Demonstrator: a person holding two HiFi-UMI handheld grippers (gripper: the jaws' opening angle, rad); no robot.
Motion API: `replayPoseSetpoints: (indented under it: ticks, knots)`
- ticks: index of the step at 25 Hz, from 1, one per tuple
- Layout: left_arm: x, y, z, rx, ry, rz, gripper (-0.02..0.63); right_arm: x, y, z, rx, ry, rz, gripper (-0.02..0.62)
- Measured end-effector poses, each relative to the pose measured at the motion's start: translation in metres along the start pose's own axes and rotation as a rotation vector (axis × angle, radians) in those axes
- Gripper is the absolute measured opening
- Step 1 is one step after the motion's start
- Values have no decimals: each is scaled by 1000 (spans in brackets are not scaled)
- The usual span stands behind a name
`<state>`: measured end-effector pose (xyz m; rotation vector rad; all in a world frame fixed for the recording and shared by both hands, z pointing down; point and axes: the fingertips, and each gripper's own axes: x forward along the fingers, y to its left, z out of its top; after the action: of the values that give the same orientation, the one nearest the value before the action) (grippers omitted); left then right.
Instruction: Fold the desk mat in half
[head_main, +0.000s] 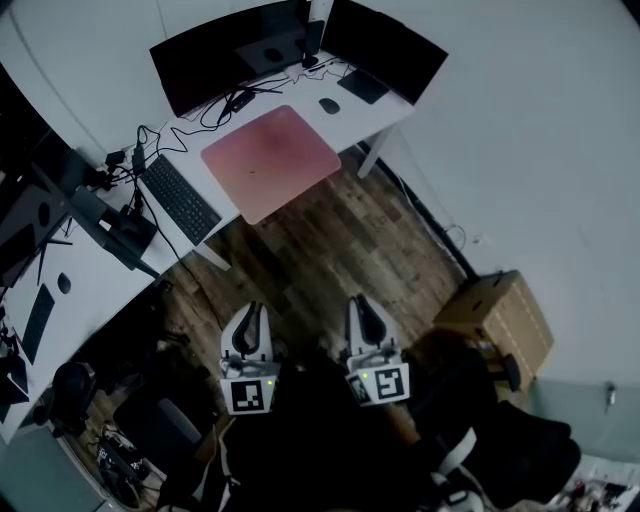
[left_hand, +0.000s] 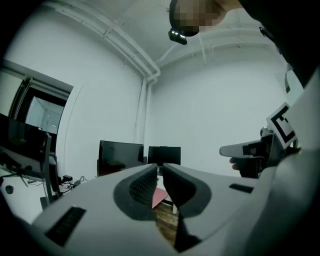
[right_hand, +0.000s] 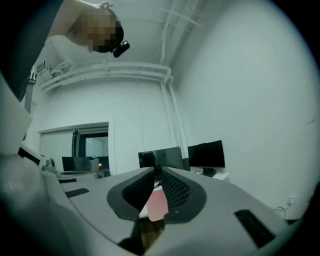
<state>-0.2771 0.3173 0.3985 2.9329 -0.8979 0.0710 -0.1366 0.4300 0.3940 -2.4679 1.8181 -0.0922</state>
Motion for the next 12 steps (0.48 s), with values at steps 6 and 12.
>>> replayPoseSetpoints:
  ticks: [6, 12]
  knots:
    - [6, 11, -8, -19, 13, -35, 104, 13, 3, -16, -10, 64, -20, 138]
    - [12, 22, -19, -25, 30, -58, 103, 22, 8, -32, 3, 103, -30, 138]
